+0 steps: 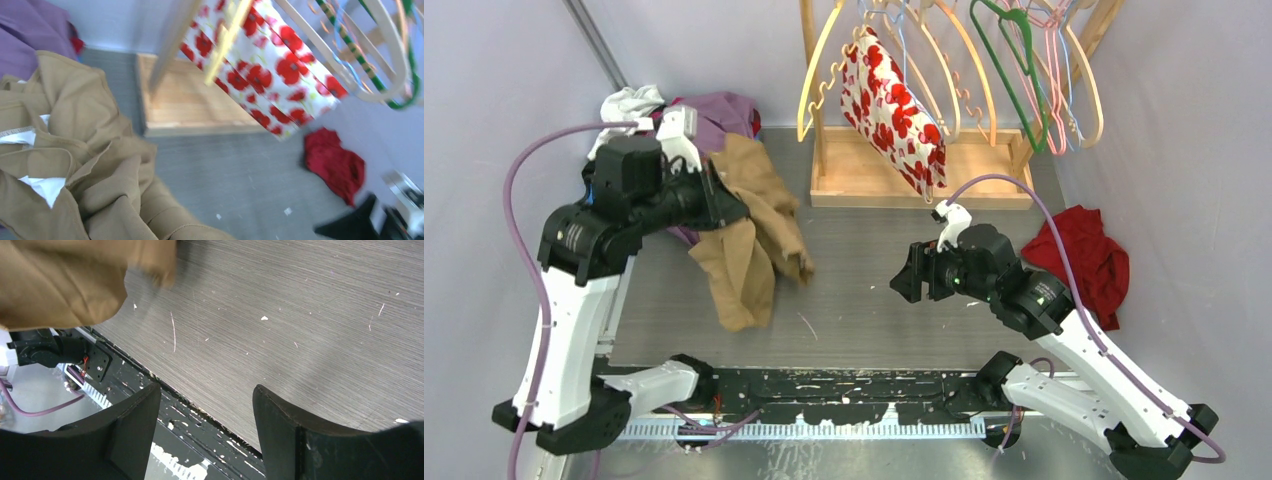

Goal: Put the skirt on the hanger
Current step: Pick up the skirt from the bin, then place the skirt at the center of the board.

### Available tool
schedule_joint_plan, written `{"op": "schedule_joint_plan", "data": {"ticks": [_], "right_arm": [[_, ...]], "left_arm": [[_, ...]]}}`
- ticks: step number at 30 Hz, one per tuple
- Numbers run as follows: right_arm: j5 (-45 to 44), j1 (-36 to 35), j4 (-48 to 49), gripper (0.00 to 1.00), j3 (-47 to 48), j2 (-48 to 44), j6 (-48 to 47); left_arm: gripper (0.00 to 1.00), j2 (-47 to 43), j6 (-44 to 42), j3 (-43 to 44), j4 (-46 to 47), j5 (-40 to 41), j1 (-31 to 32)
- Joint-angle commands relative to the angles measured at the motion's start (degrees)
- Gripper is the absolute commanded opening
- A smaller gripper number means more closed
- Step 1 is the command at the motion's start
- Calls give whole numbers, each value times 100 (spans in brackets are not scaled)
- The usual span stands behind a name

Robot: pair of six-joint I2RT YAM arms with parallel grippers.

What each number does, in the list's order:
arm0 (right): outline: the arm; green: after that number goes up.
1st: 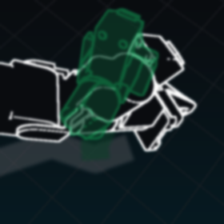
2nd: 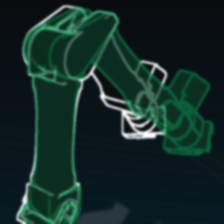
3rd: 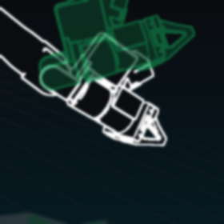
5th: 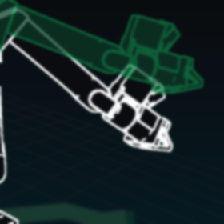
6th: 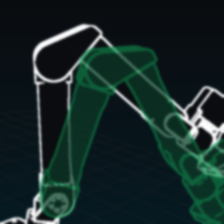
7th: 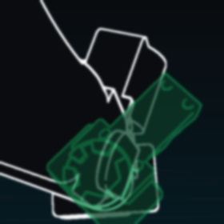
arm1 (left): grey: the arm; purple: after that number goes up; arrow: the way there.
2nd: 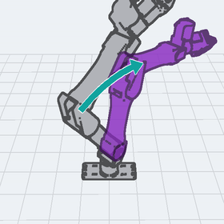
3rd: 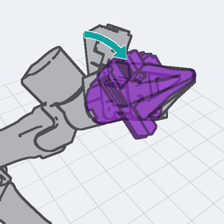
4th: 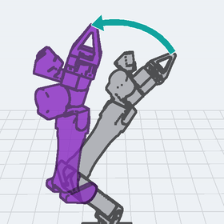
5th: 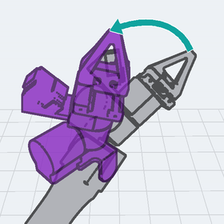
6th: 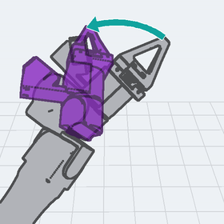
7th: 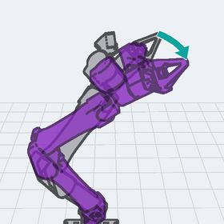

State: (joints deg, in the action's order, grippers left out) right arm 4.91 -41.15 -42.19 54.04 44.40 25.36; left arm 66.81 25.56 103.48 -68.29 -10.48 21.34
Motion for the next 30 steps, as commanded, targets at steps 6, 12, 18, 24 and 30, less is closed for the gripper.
{"op": "schedule_joint_plan", "data": {"ticks": [6,12,18,24,30], "right_arm": [[-199,-25,48,72,186,-28,18],[-336,-30,-108,72,181,-74,14],[-653,-26,-441,72,248,-179,18],[-915,-26,-790,69,314,-304,34],[-937,-25,-712,66,246,-210,192]], "left_arm": [[5,-306,647,-1343,744,-455,1368],[5,309,819,-1443,1268,5,2537],[5,1546,672,-1189,1872,-171,3016],[5,2884,386,-763,2517,-397,3021],[3,4133,-78,364,2745,-513,3017]]}}
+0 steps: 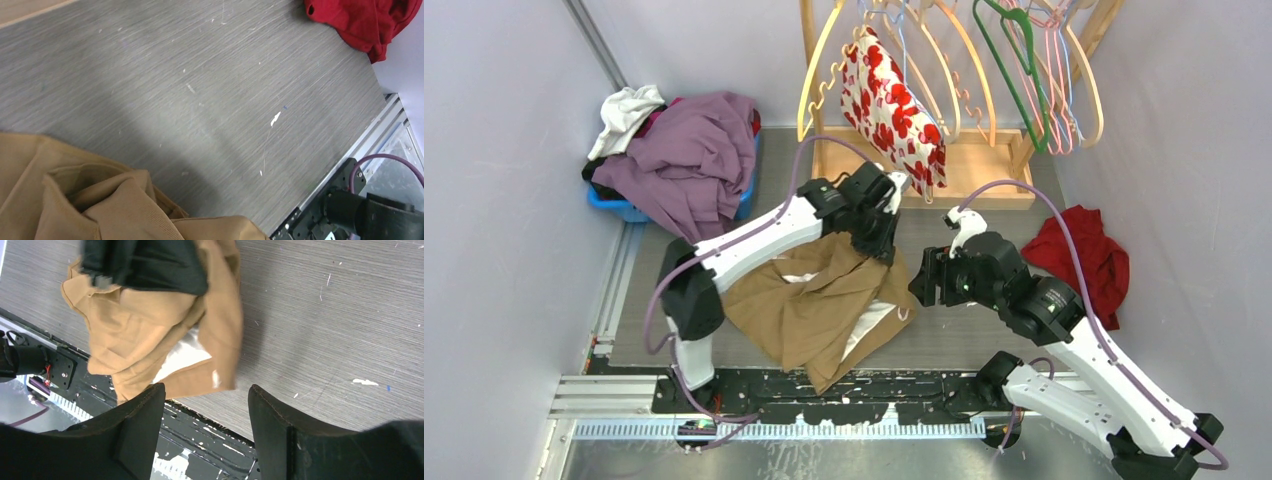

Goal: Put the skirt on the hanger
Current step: Place the skirt at the center of the board.

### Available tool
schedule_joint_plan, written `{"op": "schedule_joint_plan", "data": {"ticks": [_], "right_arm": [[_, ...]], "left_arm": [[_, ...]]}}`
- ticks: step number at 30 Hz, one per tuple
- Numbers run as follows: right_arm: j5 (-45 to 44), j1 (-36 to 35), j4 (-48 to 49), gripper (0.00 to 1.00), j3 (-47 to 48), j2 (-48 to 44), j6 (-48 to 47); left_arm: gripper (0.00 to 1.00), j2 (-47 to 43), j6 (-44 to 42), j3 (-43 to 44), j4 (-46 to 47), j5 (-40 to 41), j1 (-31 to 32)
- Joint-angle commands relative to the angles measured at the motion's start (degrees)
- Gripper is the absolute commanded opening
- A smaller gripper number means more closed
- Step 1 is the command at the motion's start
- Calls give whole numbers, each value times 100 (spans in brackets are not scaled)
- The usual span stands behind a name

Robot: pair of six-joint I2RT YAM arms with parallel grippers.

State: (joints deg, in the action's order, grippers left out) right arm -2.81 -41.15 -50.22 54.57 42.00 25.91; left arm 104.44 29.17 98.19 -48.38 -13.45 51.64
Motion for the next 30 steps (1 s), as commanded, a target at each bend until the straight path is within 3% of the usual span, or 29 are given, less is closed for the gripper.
{"op": "schedule_joint_plan", "data": {"ticks": [1,4,6,8,10,18,25,30], "right_arm": [[-176,-26,132,66,179,34,161],[-201,-25,191,66,141,73,193],[-180,-26,216,66,109,111,232],[-114,-31,266,66,29,133,290],[-114,-29,355,66,-115,109,332],[-101,-25,612,66,-392,382,511],[277,-28,1200,66,-767,850,772],[614,-120,1625,64,-1076,1138,995]], "left_arm": [[3,535,-557,1094,767,-189,-8],[4,1006,-707,1675,621,-223,-56],[11,1179,-734,1666,395,-172,-121],[27,1009,-735,1161,402,134,-165],[32,564,-650,472,653,503,-211],[35,-1230,-98,-1007,229,1678,-78],[37,-1724,173,-1694,-77,2433,276],[34,-1914,277,-1798,-56,2268,335]]}}
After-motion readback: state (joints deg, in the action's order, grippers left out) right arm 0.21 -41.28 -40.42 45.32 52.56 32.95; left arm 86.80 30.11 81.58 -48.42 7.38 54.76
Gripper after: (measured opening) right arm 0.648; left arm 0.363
